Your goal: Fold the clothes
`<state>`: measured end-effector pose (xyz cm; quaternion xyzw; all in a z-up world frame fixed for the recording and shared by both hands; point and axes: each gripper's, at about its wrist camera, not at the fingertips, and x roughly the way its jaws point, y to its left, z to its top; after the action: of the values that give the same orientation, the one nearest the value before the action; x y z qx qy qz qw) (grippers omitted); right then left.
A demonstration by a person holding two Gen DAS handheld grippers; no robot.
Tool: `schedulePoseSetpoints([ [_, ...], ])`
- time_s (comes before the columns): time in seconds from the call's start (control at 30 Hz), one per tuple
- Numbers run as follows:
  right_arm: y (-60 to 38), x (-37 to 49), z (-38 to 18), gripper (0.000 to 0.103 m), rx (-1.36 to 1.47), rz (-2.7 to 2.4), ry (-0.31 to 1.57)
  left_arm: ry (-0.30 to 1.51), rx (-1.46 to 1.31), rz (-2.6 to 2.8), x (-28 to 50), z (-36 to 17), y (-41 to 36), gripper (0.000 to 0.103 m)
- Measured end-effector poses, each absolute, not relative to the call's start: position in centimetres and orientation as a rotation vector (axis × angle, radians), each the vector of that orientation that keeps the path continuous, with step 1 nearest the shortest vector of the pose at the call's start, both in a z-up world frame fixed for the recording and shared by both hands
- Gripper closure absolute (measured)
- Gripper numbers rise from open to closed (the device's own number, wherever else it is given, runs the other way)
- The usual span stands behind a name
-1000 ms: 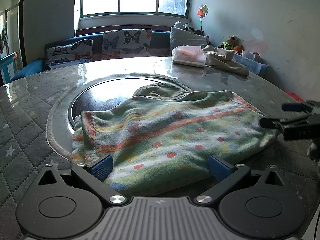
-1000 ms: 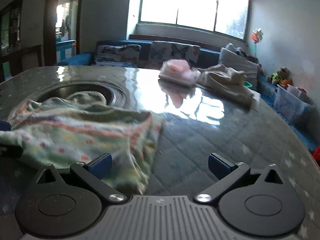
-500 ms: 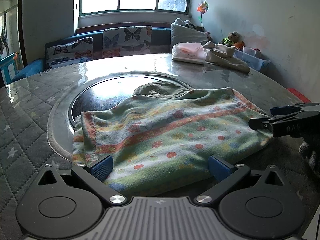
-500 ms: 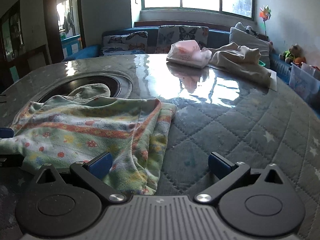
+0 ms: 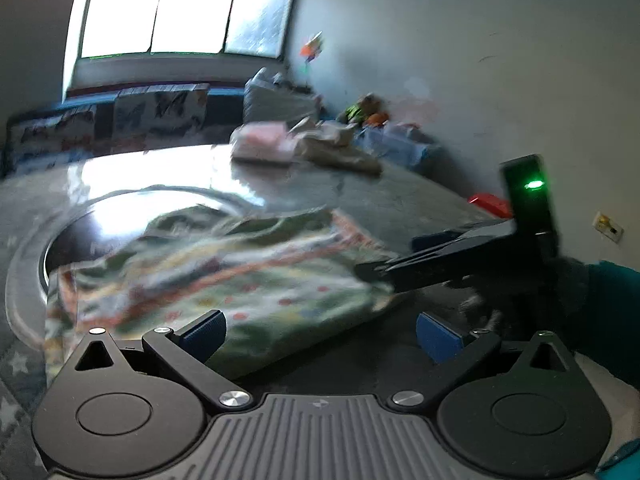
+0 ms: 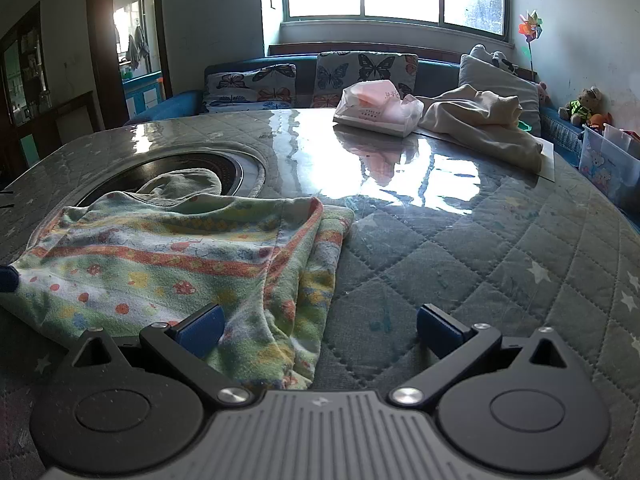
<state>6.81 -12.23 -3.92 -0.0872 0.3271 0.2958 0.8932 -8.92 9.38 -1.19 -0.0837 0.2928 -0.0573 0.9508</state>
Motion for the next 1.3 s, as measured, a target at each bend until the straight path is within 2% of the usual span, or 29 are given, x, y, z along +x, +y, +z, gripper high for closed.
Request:
schedulePoseSetpoints([
  [0.57, -12.2, 6.7, -3.9, 0.000, -0.180, 0.613, 0.679, 0.637, -0.258, -0.014, -10.9, -1.5, 13.2, 0.000],
  [0.87, -12.2, 6.7, -3.9, 0.000, -0.180, 0.613, 0.678, 0.613, -0.233, -0.098, -7.1, 0.2, 11.0, 0.000],
  [1.03, -12.2, 6.8, -4.0, 0.000, -0.180, 0.613, 0.679, 0.708, -0.260, -0.054, -4.3, -1.5, 11.8, 0.000],
  [1.3, -12.2, 6.8, -4.0, 0.000, -0.179, 0.613, 0.679, 0.727, -0.255, 0.019, -5.0, -1.5, 13.8, 0.000],
])
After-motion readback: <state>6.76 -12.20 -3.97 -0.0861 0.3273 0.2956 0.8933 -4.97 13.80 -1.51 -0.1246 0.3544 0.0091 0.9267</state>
